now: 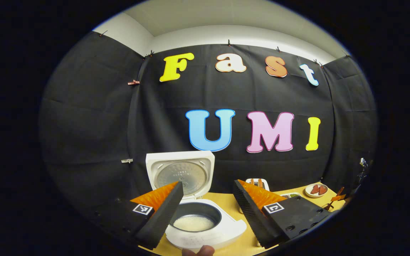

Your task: Close the left gripper, press the button to open the rice cooker; take a wooden spoon from the chopstick holder with the right hand, scoop a spoonful of rice and pour it into the rice cooker, then put the wooden spoon back into the chopstick holder.

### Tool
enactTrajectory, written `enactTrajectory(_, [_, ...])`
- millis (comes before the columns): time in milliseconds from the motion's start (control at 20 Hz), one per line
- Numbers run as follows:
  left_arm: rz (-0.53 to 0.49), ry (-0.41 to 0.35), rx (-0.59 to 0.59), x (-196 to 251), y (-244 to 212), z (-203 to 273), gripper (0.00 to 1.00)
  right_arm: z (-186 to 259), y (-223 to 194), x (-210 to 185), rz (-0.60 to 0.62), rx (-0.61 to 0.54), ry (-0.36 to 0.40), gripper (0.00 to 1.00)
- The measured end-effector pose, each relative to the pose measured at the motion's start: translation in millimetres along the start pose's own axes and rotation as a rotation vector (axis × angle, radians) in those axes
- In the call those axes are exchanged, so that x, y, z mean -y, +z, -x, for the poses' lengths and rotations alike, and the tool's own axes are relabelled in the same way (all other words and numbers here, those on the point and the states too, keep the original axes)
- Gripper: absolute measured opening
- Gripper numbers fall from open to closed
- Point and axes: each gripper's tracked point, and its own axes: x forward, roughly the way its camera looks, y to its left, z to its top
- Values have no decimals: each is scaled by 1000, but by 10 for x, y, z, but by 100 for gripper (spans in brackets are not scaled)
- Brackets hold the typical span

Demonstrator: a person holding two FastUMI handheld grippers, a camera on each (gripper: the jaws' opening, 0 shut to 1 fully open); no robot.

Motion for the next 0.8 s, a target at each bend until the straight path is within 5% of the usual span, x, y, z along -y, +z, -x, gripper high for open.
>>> enactTrajectory(100, [-20,13,37,-85,141,-167,98,81,43,80,2,14,-36,43])
enactTrajectory(200, [-26,21,79,-167,308,-331,97,211,82,162,30,32,-73,82])
enactTrajectory(250, [-22,25,99,-201,390,-427,97,288,110,193,44,41,-92,90])
enactTrajectory(500, [-4,68,143,-480,611,-1036,97,905,279,204,87,138,-168,98])
enactTrajectory(800, [-58,71,202,-748,728,-1700,96,1469,405,-300,102,219,-142,98])
